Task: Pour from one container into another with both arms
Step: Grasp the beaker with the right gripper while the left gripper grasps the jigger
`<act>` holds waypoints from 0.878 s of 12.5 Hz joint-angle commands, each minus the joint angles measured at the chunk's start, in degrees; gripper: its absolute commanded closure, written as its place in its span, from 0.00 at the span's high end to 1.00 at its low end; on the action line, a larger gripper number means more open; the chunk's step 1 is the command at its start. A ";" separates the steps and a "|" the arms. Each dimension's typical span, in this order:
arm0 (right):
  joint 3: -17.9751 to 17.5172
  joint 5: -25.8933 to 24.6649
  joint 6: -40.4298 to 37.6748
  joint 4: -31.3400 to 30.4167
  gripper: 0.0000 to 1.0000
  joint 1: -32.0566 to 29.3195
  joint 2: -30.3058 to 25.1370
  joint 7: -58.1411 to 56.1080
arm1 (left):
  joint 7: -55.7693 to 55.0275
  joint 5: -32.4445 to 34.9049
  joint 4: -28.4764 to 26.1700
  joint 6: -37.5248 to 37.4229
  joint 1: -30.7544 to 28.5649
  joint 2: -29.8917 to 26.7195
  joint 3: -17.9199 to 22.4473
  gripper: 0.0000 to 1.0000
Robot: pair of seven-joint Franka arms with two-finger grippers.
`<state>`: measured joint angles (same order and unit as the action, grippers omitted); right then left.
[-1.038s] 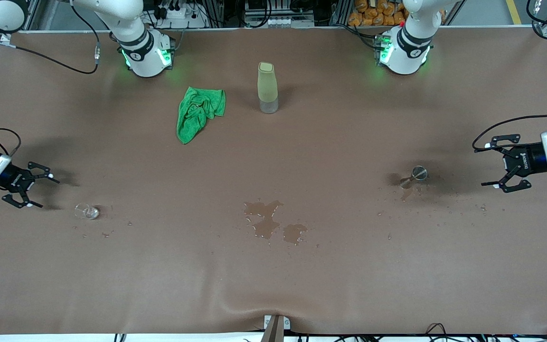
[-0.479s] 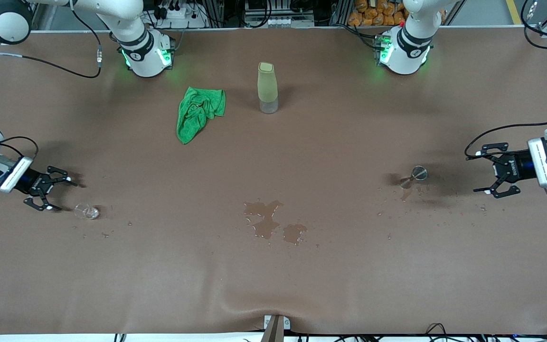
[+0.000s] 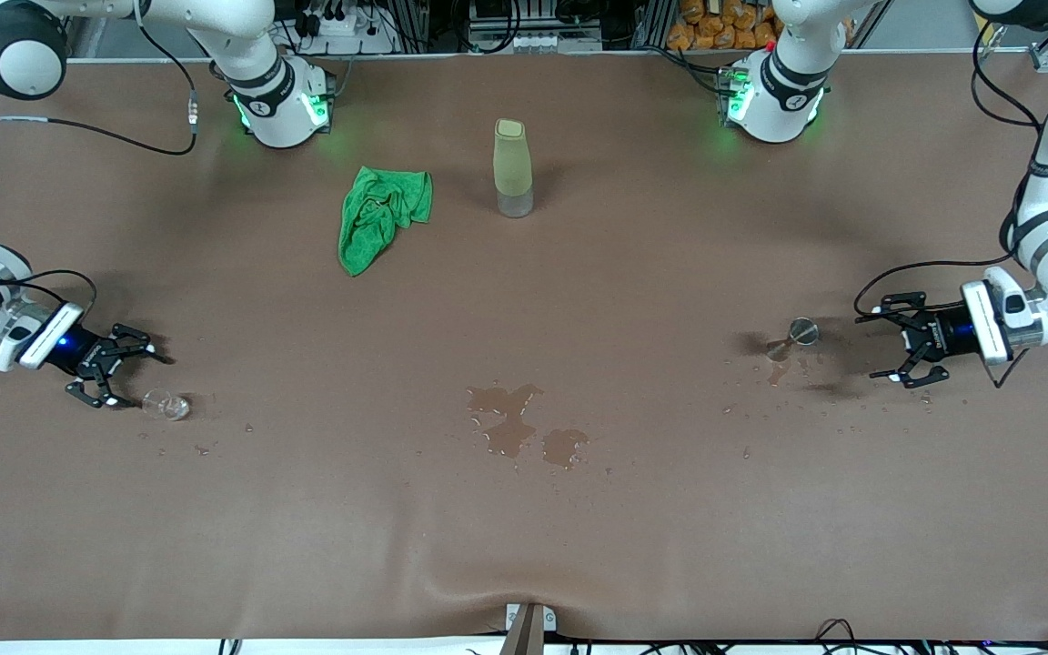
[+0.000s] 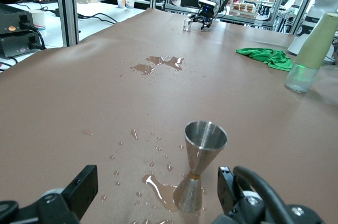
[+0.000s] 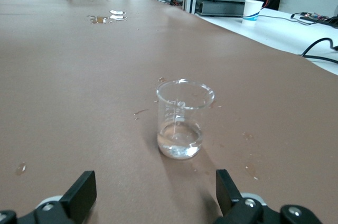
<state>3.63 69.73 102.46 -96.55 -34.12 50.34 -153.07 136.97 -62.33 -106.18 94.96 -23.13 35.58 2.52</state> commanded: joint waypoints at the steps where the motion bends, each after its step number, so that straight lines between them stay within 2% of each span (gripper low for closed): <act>1: -0.56 4.08 -0.42 0.84 1.00 0.54 0.99 -0.39 | 5.73 -3.92 -1.49 1.11 -0.77 1.76 -0.76 1.00; 5: -0.56 10.06 0.19 1.36 1.00 2.38 1.87 -0.12 | 11.81 -6.84 -4.03 1.20 -0.86 4.15 -0.76 1.00; 11: -0.56 14.37 1.42 2.50 1.00 3.71 4.76 -0.12 | 16.56 -9.73 -7.90 0.85 -0.78 4.93 -0.85 1.00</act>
<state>2.97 81.69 103.85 -96.12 -30.94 52.73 -153.07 150.33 -69.24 -111.85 95.60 -23.49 40.64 2.40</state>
